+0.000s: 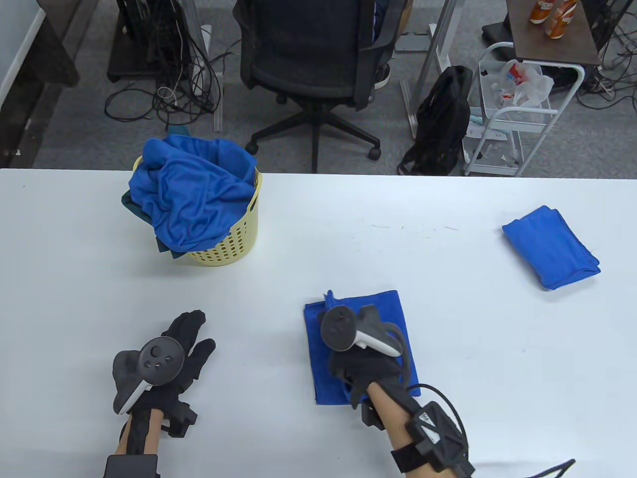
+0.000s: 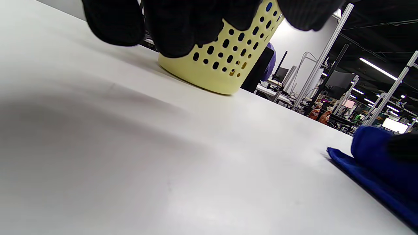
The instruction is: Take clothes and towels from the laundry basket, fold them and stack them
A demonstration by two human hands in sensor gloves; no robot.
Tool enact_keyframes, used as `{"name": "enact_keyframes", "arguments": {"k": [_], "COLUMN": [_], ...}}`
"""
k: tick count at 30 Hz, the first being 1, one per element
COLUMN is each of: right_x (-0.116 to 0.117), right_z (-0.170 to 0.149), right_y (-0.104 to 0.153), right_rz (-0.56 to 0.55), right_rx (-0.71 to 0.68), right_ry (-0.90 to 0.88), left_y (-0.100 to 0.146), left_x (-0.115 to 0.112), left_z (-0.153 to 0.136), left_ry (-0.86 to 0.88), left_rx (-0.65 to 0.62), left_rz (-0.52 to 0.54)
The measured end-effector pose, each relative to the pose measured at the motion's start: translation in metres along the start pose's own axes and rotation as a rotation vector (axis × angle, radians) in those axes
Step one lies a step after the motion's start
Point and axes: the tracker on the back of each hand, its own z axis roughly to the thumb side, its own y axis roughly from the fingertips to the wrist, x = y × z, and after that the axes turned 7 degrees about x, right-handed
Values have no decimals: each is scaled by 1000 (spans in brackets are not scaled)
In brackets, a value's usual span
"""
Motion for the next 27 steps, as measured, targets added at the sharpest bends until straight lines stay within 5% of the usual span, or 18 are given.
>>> {"name": "enact_keyframes", "arguments": {"k": [8,12,15,19,27], "right_x": [12,3,-31,-52,-21], "right_z": [16,13,-16,-88,-165], "right_y": [-8,3,32,52,4], "right_rz": [8,97,-47,-329,-150], "right_rx": [9,-105,-149,90,358], "right_ry": [66,-35,-246,-312,-523], "left_y": [-1,0,-2,-7,-59], "left_x": [0,0,-3,-13,-56], "left_z": [0,0,1,14,97], "left_ry": [-7,-19,-22,-33,84], "left_rx": [5,8,12,23,-13], "left_rz": [-15,-25,-57,-243,-496]}}
